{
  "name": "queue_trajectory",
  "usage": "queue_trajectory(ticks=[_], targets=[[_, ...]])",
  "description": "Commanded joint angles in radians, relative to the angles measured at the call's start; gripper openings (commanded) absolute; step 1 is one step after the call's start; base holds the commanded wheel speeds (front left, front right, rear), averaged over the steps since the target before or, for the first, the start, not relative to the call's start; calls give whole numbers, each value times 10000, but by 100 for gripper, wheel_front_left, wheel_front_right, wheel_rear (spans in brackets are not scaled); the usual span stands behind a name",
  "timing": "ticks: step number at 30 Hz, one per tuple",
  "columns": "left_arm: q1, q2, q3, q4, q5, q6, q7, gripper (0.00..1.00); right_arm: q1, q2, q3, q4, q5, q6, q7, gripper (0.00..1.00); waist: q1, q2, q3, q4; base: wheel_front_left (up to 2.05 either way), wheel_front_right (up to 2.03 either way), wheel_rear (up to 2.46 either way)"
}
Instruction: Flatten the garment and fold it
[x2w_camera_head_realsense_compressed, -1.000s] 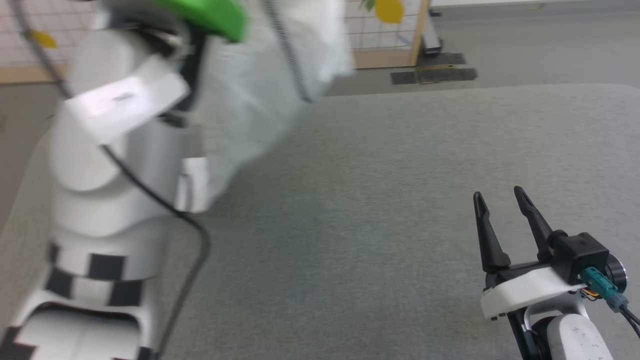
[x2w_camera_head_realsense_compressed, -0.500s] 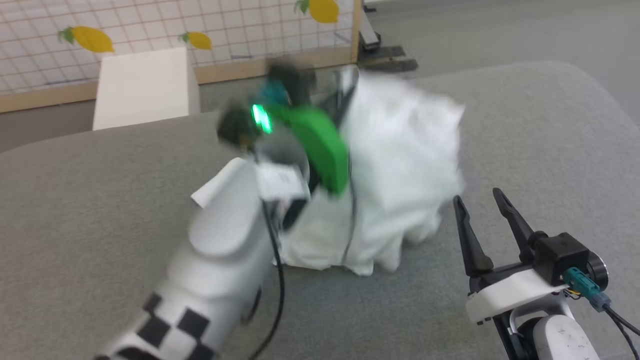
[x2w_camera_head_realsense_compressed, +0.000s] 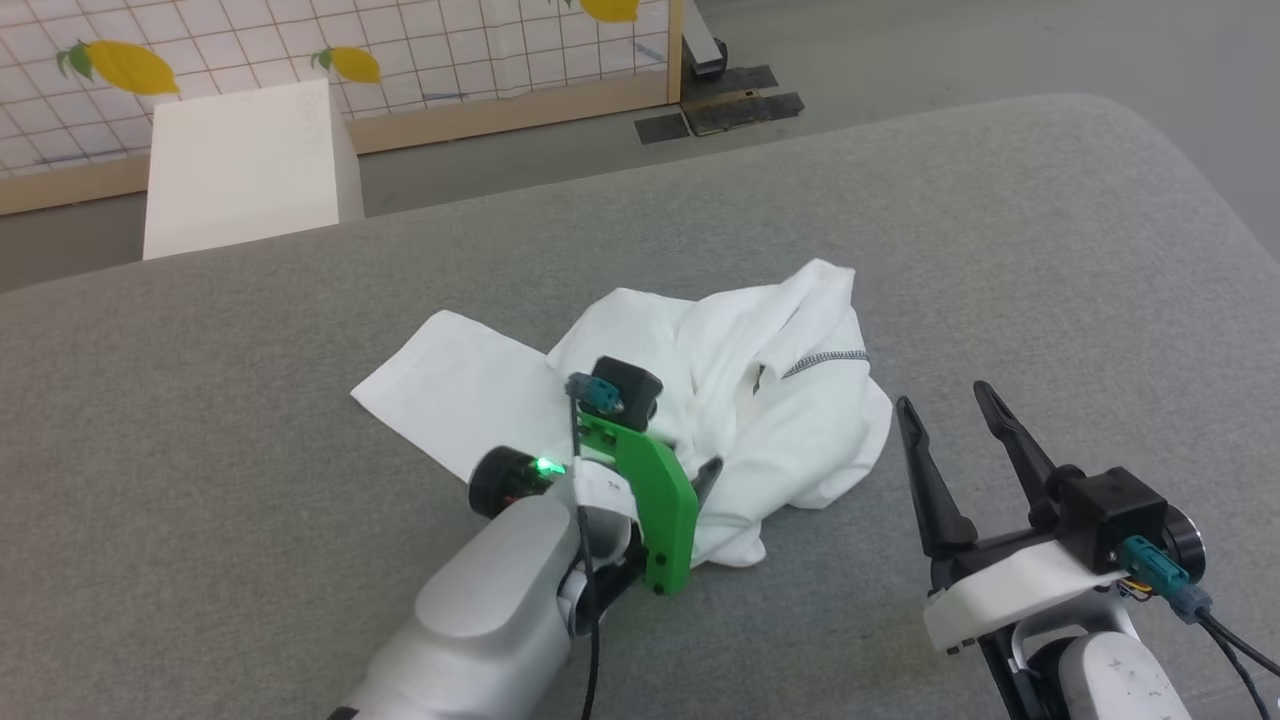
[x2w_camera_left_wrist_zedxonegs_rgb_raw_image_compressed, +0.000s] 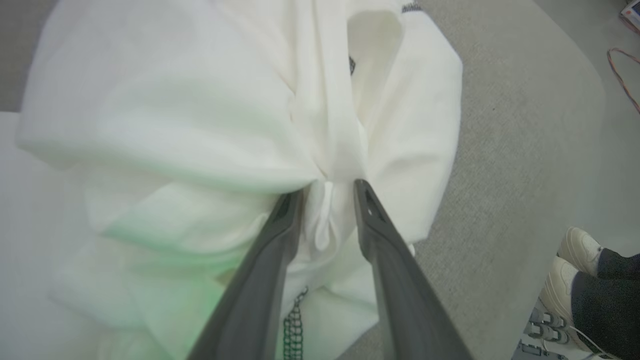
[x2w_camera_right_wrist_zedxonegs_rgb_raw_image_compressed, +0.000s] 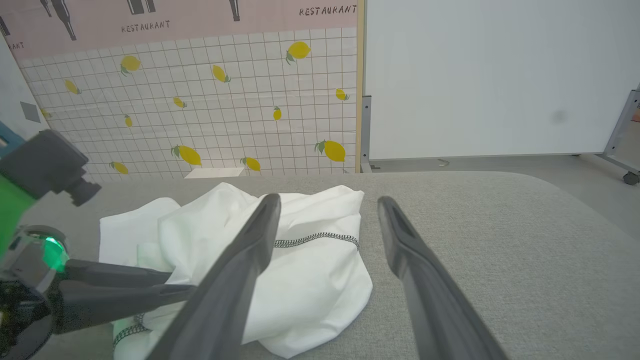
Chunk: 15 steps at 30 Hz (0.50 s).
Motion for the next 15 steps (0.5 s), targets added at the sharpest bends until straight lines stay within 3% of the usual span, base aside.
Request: queue_trajectory(ticks=[1, 4, 9, 15], targets=[[118, 18, 172, -148, -129, 105, -456, 100, 46, 12, -35, 12, 21, -15, 58, 100, 1, -1, -101, 117, 0, 0, 0], [101, 120, 722, -683, -106, 304, -1985, 100, 95, 12, -112, -58, -29, -15, 102, 100, 1, -1, -170, 264, 0, 0, 0], [292, 862, 1323, -1706, 474, 624, -4432, 100, 173, 12, -368, -282, -134, -15, 174, 100, 1, -1, -196, 629, 0, 0, 0], [1236, 1639, 2420, -2925, 777, 1077, -5082, 100, 300, 12, -694, -515, -228, -15, 280, 100, 1, -1, -253, 1084, 0, 0, 0]])
